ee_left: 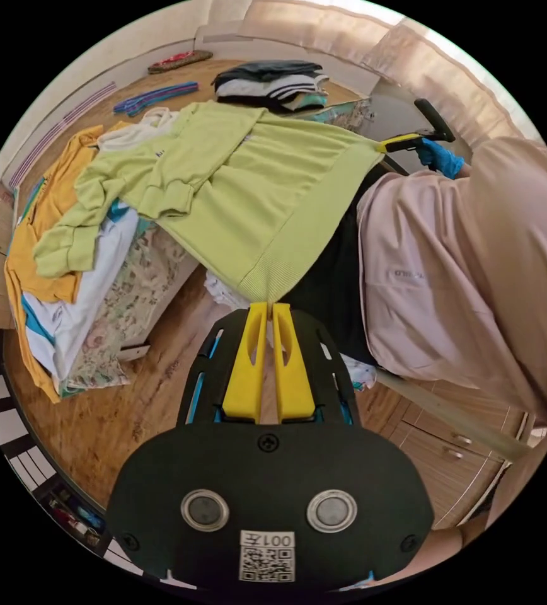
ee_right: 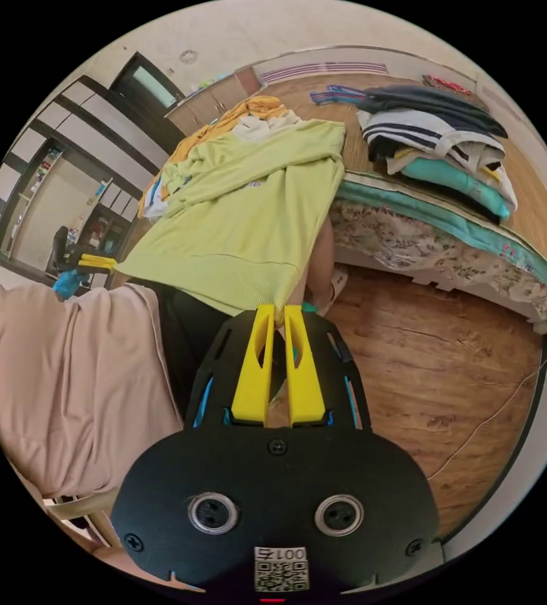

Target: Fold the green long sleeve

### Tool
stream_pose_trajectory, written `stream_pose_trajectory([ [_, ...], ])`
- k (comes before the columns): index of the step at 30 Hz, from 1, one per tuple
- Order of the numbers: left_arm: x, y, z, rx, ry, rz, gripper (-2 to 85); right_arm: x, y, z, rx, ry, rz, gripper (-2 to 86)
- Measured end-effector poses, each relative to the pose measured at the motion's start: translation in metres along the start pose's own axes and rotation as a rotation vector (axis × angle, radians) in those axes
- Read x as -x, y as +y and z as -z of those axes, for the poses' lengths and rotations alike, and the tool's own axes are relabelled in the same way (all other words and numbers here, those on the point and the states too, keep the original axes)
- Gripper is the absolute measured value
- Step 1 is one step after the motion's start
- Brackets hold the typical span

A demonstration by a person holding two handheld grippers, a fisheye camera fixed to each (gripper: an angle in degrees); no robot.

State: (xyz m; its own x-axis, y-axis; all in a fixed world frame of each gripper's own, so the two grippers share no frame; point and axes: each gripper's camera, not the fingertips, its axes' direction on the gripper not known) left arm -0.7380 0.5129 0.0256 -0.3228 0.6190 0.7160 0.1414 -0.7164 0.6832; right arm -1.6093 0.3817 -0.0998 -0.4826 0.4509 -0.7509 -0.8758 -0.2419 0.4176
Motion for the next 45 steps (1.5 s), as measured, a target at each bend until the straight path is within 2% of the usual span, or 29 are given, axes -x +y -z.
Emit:
stream_pose_trajectory([
  [5,-0.007,-0.012,0.046,-0.076,-0.055,-0.061,-1.5,0.039,-0.025,0.032,-0.053,0.078,0.181,1.9],
  [7,-0.020,-0.017,0.045,-0.007,-0.113,-0.110,-1.5,0.052,-0.030,0.036,-0.027,0.092,0.240,1.9],
  [10,-0.026,-0.016,0.003,0.077,0.007,-0.111,-1.4,0.046,-0.025,0.006,0.038,0.063,0.186,1.8],
  [13,-0.018,-0.010,-0.027,0.053,0.137,-0.033,-1.2,0.040,-0.021,-0.031,0.087,-0.004,0.118,1.6],
  [17,-0.009,-0.002,-0.027,0.028,0.185,0.012,-0.7,0.050,-0.028,-0.046,0.088,-0.063,0.143,1.3],
  [20,-0.005,0.012,-0.015,0.018,0.122,0.023,-0.7,0.064,-0.035,-0.048,0.156,0.024,0.232,1.4],
  [23,0.010,0.023,-0.004,-0.005,0.026,0.116,-0.4,0.074,-0.048,-0.043,0.152,0.141,0.266,1.8],
  [28,0.028,0.031,0.000,-0.169,-0.152,0.285,-0.6,0.108,-0.094,-0.042,-0.061,0.309,0.312,4.5],
  [32,0.032,0.025,-0.020,-0.163,-0.265,0.341,-0.6,0.138,-0.134,-0.054,-0.251,0.387,0.344,7.0],
  [35,0.041,0.019,-0.028,-0.236,-0.306,0.422,-0.4,0.167,-0.176,-0.071,-0.375,0.311,0.394,7.5],
  [37,0.054,0.018,-0.030,-0.301,-0.398,0.581,-0.1,0.197,-0.215,-0.095,-0.415,0.220,0.449,7.7],
  [40,0.066,0.029,-0.026,-0.402,-0.506,0.878,0.0,0.250,-0.261,-0.137,-0.381,0.142,0.583,7.9],
  [45,0.064,0.047,-0.019,-0.564,-0.475,1.083,-0.1,0.327,-0.328,-0.198,-0.342,-0.010,0.714,8.6],
])
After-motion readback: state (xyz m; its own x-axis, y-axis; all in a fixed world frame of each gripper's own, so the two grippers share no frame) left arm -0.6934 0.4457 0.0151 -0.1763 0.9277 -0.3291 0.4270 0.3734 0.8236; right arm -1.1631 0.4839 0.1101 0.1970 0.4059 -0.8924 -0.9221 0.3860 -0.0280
